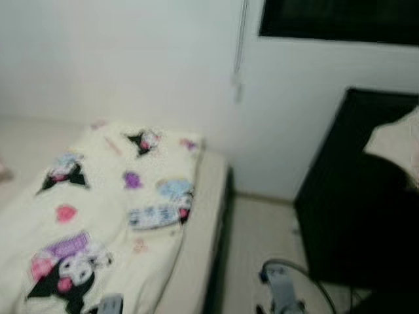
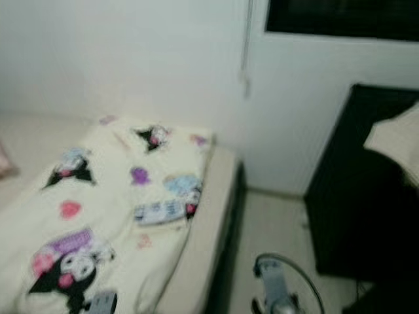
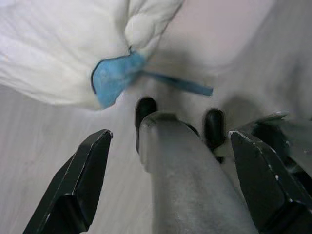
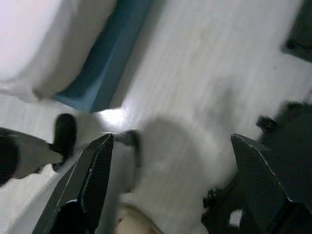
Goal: Clean up the room
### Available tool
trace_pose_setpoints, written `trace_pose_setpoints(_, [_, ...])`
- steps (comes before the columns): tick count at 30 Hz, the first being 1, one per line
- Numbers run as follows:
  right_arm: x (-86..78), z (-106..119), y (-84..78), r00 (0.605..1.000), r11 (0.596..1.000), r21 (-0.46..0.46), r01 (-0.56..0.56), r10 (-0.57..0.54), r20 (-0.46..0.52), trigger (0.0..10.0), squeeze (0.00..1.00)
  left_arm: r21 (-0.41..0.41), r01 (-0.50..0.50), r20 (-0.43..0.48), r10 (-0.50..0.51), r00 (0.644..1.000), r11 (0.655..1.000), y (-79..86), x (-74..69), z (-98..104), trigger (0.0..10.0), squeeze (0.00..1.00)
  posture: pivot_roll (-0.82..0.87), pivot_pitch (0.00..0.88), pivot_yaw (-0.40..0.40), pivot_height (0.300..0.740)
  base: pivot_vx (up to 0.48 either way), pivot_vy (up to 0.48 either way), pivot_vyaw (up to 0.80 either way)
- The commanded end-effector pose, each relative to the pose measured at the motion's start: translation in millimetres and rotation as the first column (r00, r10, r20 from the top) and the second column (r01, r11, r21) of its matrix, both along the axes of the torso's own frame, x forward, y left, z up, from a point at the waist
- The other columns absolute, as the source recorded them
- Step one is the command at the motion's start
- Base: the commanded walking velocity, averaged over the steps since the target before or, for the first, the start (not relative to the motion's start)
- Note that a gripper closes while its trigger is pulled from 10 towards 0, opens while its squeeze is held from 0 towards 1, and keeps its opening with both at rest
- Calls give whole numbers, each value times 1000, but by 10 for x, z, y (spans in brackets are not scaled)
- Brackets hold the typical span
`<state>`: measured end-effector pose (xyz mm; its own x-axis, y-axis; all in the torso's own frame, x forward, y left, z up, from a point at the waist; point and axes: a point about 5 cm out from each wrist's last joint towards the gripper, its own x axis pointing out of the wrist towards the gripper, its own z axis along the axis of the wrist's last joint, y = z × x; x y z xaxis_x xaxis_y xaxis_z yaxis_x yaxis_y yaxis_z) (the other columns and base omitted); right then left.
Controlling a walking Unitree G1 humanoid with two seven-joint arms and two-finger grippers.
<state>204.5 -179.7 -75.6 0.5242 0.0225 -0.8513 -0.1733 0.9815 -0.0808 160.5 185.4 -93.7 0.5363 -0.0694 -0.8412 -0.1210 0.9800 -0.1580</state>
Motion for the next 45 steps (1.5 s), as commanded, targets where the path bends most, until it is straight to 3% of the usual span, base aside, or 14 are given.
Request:
trace_pose_setpoints(1, [18,11,-9,1000,1000,-4,-23,23,2,10000,0,5,7,-15,-7,1000,1000,-1,-20,-10,10000,0,-136,0,6,711,0,0,800])
trace_pose_setpoints(16, [81,50,-14,995,995,-14,-101,101,3,10000,0,-3,-1,-16,1,1000,1000,-55,-7,-13,10000,0,-132,0,-16,711,0,0,800])
trace_pose_setpoints(34, [104,68,-76,995,992,-66,-103,104,11,10000,0,-17,5,-18,-5,1000,1000,-94,-10,-18,10000,0,-131,0,-24,711,0,0,795])
trace_pose_setpoints(45, [108,75,-127,998,994,-87,-64,65,7,10000,0,-25,24,-19,-24,1000,999,-118,-12,-19,10000,0,-133,0,-21,711,0,-463,0])
